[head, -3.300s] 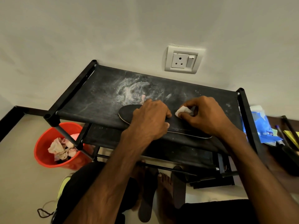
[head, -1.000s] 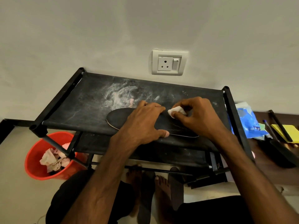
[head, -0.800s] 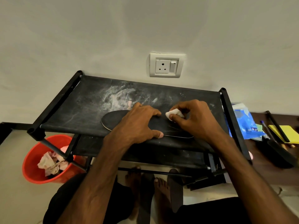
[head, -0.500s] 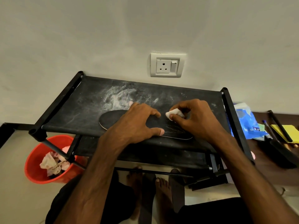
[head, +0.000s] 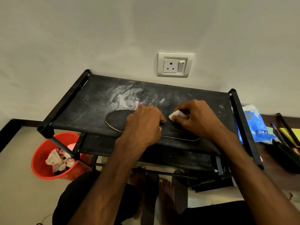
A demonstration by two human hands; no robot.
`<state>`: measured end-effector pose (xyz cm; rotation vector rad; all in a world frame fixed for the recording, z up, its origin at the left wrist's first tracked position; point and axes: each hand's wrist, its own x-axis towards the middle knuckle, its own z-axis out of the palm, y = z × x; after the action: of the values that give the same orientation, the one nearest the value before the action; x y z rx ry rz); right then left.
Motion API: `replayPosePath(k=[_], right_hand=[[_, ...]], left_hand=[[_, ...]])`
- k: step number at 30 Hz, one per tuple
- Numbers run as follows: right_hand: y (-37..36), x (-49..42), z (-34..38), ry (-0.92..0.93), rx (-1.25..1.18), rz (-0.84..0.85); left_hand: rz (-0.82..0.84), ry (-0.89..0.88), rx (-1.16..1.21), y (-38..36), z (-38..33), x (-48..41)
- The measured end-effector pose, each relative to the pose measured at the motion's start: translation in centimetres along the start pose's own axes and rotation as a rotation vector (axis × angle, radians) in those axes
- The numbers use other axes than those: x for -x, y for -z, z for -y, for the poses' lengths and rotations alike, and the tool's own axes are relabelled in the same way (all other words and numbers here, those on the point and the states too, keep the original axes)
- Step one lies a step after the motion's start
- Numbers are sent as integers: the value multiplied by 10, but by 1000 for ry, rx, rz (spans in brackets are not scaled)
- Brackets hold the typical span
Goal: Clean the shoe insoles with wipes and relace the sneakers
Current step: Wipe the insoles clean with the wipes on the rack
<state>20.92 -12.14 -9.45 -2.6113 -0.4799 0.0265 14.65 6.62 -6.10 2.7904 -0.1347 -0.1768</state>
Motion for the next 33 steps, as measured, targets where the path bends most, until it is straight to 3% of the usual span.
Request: replayPosePath(k=[8,16,22,28,33], right_hand=[[11,14,10,65,-70,219],[4,-2,12,4,90,38],[14,16,18,105,-37,269],[5,0,5,-19,61,29],[3,2,5,34,28,73]], left_hand=[[13,4,-9,3,-3,2],[27,24,14,5,-4,2],[35,13,4,6,-2,3],[34,23,21,5,-4,3],[37,34,29,6,-3,2]])
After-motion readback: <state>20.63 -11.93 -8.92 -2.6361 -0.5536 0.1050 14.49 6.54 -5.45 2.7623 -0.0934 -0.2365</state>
